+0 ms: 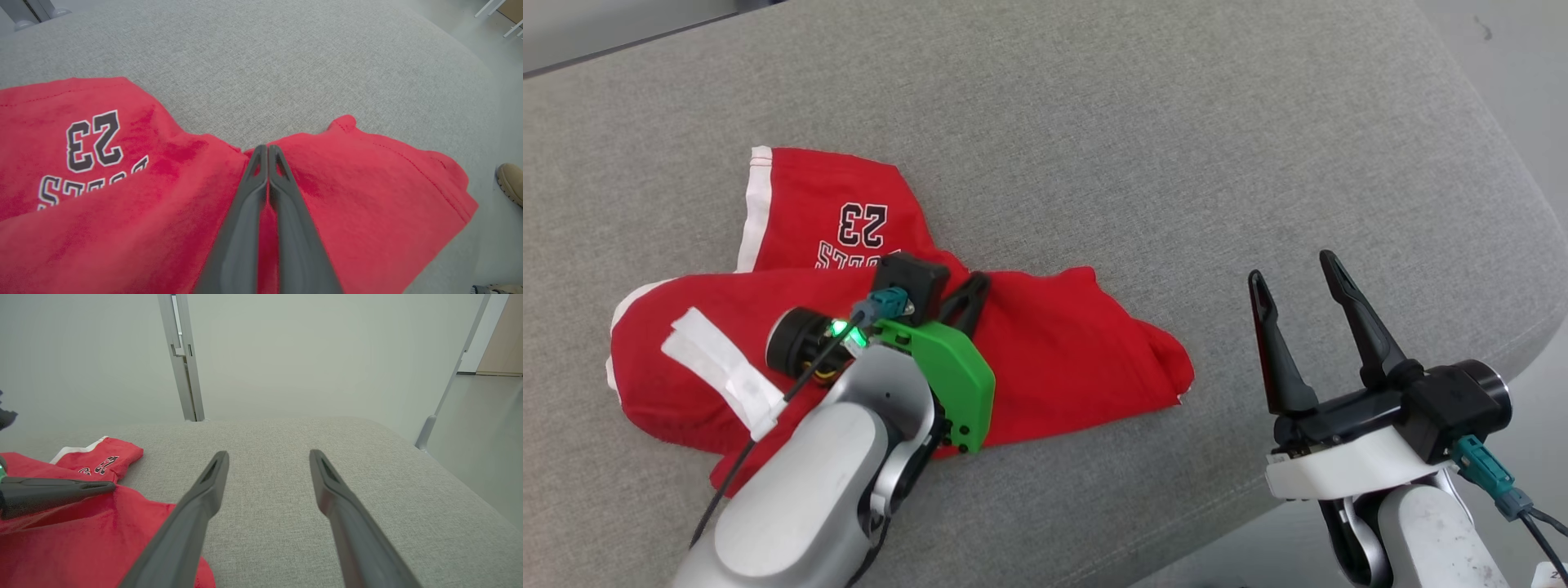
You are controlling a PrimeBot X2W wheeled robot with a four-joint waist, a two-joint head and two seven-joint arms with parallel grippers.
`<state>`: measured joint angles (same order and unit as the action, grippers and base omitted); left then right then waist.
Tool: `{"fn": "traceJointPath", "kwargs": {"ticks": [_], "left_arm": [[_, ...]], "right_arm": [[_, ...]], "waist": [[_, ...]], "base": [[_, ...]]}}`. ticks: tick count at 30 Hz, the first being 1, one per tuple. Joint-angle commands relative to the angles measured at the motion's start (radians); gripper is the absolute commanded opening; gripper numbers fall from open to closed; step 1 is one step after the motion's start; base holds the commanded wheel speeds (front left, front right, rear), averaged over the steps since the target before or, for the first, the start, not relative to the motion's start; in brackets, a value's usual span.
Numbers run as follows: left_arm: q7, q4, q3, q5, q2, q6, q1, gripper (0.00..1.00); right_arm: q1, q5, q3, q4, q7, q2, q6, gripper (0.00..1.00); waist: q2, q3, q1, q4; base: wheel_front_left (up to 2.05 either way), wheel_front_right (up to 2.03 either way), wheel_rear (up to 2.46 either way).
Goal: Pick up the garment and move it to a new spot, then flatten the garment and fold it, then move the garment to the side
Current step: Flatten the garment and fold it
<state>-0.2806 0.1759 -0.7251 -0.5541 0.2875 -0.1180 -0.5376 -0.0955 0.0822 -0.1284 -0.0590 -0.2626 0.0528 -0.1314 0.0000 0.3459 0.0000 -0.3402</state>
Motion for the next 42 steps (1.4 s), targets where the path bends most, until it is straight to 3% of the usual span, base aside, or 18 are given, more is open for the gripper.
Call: {"fn": "traceJointPath", "kwargs": {"ticks": [1, 6, 19, 20, 22, 28, 32, 42], "left_arm": [[-0.002, -0.005, 0.009, -0.004, 0.007, 0.002, -0.032, 0.00], [-0.012, 0.039, 0.039, -0.008, 0.012, 0.008, -0.108, 0.00], [0.120, 0.387, 0.063, 0.039, -0.016, 0.045, -0.300, 0.00], [0.164, 0.431, 0.060, 0.051, -0.027, 0.042, -0.313, 0.41], [0.214, 0.470, 0.062, 0.047, -0.043, 0.048, -0.313, 1.00], [0.421, 0.493, 0.090, 0.032, -0.089, 0.032, -0.242, 1.00], [0.521, 0.432, 0.117, 0.020, -0.108, 0.009, -0.151, 1.00], [0.545, 0.099, 0.239, 0.063, -0.088, -0.095, 0.253, 1.00]], "right_arm": [[-0.013, 0.007, 0.000, -0.001, -0.003, 0.000, 0.002, 1.00], [-0.018, 0.011, 0.000, 0.001, -0.003, -0.001, 0.001, 1.00], [-0.044, 0.022, -0.025, 0.015, -0.003, -0.002, 0.002, 1.00], [-0.039, 0.018, -0.021, 0.016, -0.003, -0.002, 0.002, 1.00], [-0.038, 0.009, -0.017, 0.018, -0.003, -0.002, 0.002, 1.00], [-0.012, -0.011, 0.010, 0.004, -0.003, 0.010, 0.001, 1.00], [0.014, -0.024, 0.038, -0.010, -0.003, 0.026, 0.001, 1.00], [0.102, -0.045, 0.117, -0.022, -0.003, 0.058, 0.002, 1.00]], "waist": [[0.0000, 0.008, 0.0000, -0.006], [0.0000, 0.035, 0.0000, -0.015], [0.0000, 0.073, 0.0000, -0.048], [0.0000, 0.069, 0.0000, -0.045], [0.0000, 0.056, 0.0000, -0.038], [0.0000, -0.026, 0.0000, 0.011], [0.0000, -0.106, 0.0000, 0.065], [0.0000, -0.264, 0.0000, 0.228]], "base": [[0.00, 0.00, 0.00], [0.00, 0.00, 0.00], [0.00, 0.00, 0.00], [0.00, 0.00, 0.00], [0.00, 0.00, 0.00], [0.00, 0.00, 0.00], [0.00, 0.00, 0.00], [0.00, 0.00, 0.00]]}}
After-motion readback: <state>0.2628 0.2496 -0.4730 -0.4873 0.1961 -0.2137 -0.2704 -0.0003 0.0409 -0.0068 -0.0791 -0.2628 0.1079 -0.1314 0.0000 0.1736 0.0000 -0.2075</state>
